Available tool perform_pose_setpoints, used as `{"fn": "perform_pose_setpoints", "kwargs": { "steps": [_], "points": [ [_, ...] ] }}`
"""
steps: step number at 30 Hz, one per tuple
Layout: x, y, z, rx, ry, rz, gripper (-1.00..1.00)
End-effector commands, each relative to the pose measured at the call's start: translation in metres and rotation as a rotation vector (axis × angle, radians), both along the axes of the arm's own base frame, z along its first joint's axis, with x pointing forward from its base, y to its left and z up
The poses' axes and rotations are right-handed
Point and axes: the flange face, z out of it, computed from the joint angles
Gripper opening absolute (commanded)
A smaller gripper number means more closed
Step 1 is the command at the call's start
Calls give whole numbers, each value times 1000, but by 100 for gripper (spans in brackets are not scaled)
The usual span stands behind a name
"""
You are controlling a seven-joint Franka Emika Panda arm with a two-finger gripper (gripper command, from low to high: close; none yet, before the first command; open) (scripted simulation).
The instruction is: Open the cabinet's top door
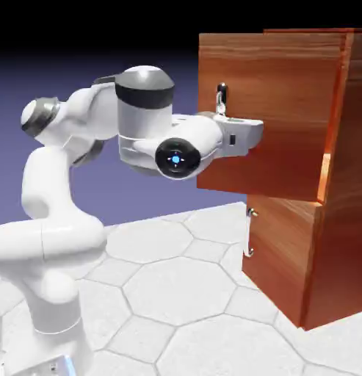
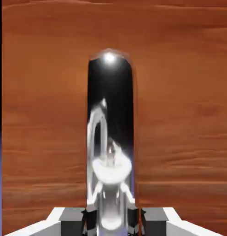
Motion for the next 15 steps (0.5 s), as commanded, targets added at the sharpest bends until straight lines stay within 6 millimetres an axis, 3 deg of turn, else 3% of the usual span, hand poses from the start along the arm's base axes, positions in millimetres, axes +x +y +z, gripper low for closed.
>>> {"fn": "perform_pose_setpoints", "kwargs": {
  "steps": [1,15],
  "points": [
    [-1,-8,0,0,0,29,-100],
    [15,-113,0,0,0,428,-100]
  ]
}}
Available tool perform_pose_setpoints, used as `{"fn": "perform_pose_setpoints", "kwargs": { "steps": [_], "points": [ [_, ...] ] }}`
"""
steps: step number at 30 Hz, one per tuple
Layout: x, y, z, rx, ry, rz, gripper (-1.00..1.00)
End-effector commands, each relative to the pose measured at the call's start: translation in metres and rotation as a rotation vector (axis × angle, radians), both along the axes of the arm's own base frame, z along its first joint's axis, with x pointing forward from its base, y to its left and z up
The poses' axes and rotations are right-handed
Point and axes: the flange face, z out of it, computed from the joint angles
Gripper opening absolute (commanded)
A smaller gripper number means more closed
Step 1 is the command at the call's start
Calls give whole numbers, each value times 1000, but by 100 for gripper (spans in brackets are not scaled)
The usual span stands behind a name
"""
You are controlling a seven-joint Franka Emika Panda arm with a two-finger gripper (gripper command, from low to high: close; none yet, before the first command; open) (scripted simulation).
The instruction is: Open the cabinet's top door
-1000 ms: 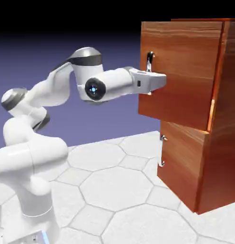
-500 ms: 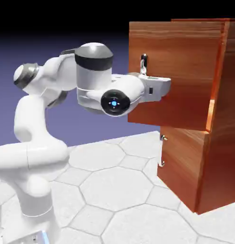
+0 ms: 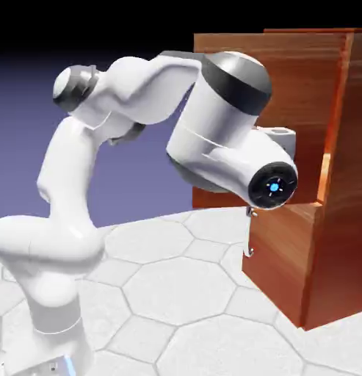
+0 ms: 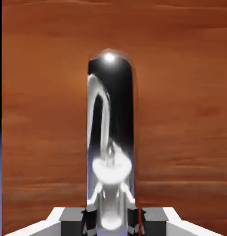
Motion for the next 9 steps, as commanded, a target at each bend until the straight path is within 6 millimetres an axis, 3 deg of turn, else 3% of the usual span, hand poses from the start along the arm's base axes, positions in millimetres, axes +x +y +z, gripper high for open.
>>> {"fn": "perform_pose_setpoints", "kwargs": {
  "steps": [1,8,9],
  "points": [
    [2,-6,0,0,0,23,-100],
    [18,-39,0,0,0,158,-100],
    [18,-39,0,0,0,158,100]
  ]
}}
